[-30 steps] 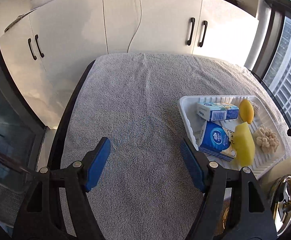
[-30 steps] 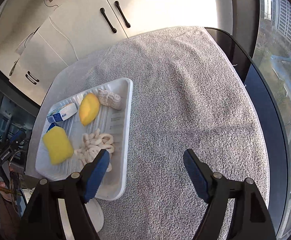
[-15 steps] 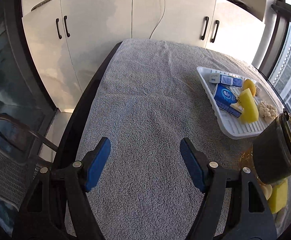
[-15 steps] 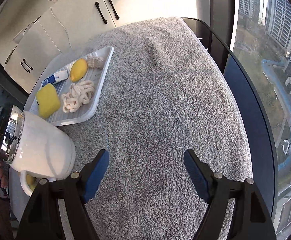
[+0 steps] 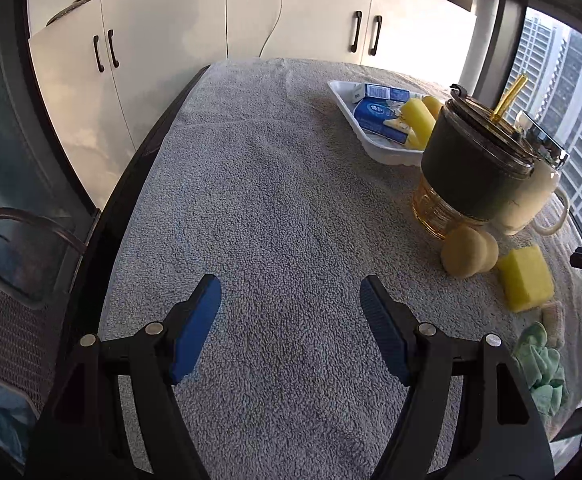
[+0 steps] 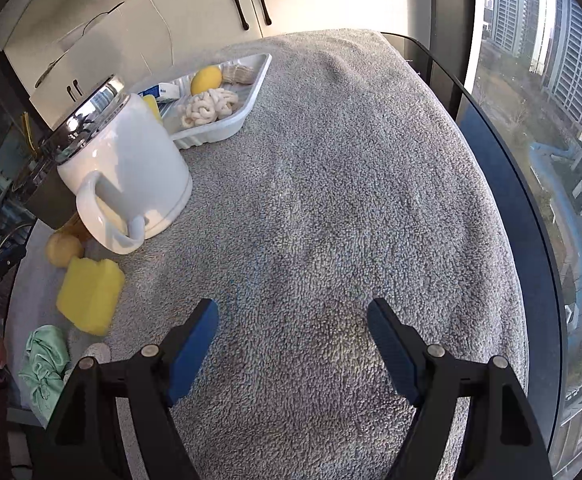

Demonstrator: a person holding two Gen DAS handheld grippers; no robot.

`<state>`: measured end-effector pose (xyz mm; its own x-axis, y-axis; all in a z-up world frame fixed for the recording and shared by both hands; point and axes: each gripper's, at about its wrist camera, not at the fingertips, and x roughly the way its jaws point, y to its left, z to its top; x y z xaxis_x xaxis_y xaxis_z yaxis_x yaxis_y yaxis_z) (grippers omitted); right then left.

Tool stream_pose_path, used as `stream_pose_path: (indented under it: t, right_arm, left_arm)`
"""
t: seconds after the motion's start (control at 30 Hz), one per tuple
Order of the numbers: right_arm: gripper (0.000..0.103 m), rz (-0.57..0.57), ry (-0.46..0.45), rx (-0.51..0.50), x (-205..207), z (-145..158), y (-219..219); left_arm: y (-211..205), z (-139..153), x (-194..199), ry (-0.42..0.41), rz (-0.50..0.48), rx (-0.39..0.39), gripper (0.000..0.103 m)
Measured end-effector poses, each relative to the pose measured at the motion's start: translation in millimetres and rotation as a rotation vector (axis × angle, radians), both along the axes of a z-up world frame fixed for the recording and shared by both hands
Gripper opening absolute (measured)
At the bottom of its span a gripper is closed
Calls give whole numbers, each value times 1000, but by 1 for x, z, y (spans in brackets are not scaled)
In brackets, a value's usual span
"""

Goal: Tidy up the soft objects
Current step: 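Withdraw both tools from the tray toward the green cloth and white sock, then grasp the mint-green cloth with left tool while right tool grasps the white knit sock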

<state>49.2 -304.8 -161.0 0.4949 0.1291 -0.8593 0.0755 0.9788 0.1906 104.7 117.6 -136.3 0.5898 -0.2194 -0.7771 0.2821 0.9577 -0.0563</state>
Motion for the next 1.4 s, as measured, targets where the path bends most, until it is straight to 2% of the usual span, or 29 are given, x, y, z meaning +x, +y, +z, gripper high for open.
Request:
stream_pose_path:
  t: [0.3,0.5,0.63,0.73,0.87,1.1,1.2,1.27,1.4]
  right_arm:
    - [79,100,-18,10,-49,-4,56]
    - [80,122,-48,39,-60,-3,83]
    - [80,154,-53,59,-58,-2,98]
    - [80,174,-58,59,-55,-2,106]
    - [80,198,-68,61,-49,-2,113]
    - [80,208,-72,93,-40,-3,125]
    - [80,209,-72,108,-35,-4,130]
    - [80,210,-69,119,-35,-4,134]
    - [70,236,-56,139,-34,-7,144]
  left_arm:
    - [-51,9,-70,1,-150,-32,71]
    - [-81,11,-92,44,-210,-86,71]
    - [-104,5,-103,83,-278,-95,71]
    - [-115,2,-107,88,-287,-82,71]
    - [-121,-2,-104,122,-295,-122,71]
    - [-130,-15,-101,136,-279,-94,71]
    - [-129,-21,-100,138,-256,-114,71]
    - [-124,-22,-99,146,-241,-160,70]
    - [-116,-21,-100,150,-227,-187,60]
